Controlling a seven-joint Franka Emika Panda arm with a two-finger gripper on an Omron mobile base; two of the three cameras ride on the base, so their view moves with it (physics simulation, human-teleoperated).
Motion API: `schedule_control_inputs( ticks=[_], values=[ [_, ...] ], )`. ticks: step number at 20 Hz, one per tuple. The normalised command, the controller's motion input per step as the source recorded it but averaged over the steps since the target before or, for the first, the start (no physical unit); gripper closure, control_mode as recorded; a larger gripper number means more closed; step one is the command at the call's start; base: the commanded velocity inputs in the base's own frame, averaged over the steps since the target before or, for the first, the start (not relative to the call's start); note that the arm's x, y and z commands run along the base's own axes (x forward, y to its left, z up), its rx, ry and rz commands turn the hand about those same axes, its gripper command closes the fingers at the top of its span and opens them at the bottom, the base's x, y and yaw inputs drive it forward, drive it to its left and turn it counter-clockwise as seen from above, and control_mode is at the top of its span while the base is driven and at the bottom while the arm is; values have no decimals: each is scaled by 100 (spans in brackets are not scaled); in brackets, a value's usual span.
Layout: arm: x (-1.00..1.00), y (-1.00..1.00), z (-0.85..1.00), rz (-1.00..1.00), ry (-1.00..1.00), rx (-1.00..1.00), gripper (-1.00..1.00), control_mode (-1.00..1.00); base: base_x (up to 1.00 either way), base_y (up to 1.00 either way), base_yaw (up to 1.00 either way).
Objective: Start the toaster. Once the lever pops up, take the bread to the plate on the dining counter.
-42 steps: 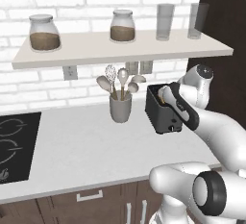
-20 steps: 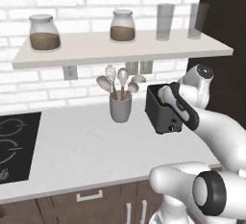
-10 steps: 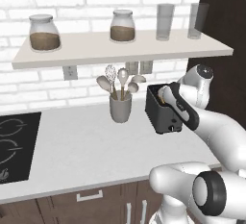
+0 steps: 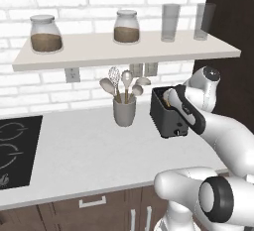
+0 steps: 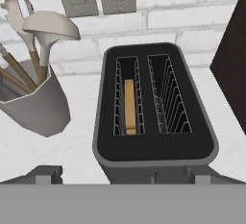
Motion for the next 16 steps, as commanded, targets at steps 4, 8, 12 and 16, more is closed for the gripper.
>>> schedule_control_inputs(
  ticks=[4,8,12,16],
  values=[
    [0,0,0,0,0,0,-100,-100,0,0,0],
    [0,0,0,0,0,0,-100,-100,0,0,0],
    [0,0,0,0,0,0,-100,-100,0,0,0],
    [0,0,0,0,0,0,-100,-100,0,0,0]
  ],
)
